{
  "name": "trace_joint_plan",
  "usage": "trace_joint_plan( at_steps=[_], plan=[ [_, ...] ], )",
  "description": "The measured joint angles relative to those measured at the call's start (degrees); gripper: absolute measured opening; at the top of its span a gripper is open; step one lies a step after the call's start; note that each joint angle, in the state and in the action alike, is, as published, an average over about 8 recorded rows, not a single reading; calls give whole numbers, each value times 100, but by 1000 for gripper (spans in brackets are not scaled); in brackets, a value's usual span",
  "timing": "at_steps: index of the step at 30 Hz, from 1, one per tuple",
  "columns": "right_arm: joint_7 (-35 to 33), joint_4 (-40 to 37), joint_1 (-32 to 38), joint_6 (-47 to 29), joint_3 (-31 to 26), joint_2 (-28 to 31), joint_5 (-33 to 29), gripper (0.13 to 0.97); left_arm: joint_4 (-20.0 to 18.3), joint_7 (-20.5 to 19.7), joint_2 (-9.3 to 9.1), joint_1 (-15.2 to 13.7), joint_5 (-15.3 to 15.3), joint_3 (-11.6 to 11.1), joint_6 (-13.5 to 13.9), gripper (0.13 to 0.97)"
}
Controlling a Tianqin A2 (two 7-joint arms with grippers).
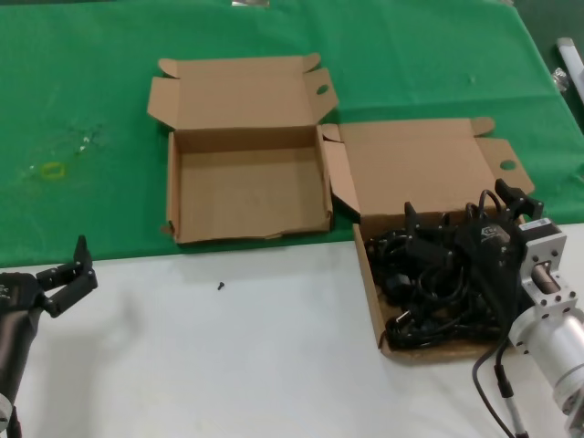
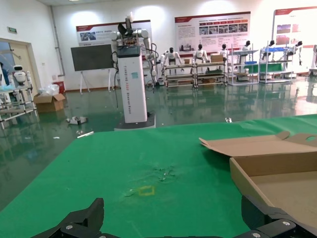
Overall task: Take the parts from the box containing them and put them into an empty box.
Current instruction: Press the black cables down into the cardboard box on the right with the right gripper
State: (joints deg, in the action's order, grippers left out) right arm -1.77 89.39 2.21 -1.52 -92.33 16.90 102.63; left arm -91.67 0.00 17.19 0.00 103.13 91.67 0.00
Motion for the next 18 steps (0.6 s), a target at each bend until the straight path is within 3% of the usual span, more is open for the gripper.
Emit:
trace_joint_plan(
  at_steps=[18],
  plan=[
    [0,0,0,0,0,0,0,966,0,0,0,0,0,0,0,926]
  ],
)
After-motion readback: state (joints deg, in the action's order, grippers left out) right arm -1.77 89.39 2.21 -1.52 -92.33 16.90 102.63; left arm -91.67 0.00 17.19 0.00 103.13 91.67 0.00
